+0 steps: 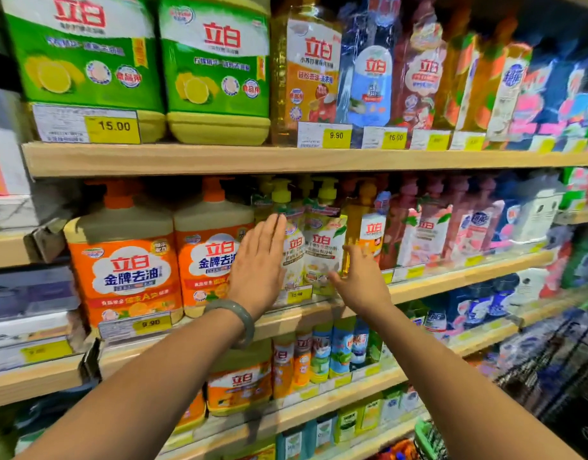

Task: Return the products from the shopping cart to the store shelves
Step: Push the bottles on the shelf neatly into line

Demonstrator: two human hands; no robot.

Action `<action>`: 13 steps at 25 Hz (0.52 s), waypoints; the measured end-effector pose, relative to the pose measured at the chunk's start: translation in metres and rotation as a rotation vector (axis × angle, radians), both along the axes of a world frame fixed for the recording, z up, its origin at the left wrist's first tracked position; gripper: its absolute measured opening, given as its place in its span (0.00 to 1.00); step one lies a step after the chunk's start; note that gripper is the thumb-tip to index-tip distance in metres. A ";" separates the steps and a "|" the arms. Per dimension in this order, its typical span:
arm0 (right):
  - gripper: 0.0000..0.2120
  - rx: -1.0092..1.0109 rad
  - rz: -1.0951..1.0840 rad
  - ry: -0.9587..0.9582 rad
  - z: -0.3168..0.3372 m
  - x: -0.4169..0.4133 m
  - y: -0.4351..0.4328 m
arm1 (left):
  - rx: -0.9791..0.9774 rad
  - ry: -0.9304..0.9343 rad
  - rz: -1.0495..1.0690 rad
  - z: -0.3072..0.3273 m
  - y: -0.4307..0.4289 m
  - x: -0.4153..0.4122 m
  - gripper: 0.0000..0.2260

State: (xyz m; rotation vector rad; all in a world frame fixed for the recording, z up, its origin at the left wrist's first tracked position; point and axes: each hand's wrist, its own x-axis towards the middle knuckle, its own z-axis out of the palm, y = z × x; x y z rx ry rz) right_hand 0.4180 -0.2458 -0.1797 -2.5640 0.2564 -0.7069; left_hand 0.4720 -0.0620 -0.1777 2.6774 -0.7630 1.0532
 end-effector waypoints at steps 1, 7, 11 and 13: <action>0.27 0.056 -0.036 -0.041 0.001 0.008 -0.004 | -0.047 0.040 0.023 0.000 -0.006 0.003 0.41; 0.26 -0.072 -0.115 0.019 0.004 0.038 -0.020 | -0.050 0.077 0.138 -0.008 -0.020 0.013 0.50; 0.29 -0.271 -0.062 0.001 0.011 0.049 -0.033 | -0.030 0.114 0.199 -0.013 -0.028 0.009 0.52; 0.28 -0.270 -0.015 0.007 0.014 0.052 -0.040 | -0.010 0.109 0.215 -0.012 -0.027 0.010 0.52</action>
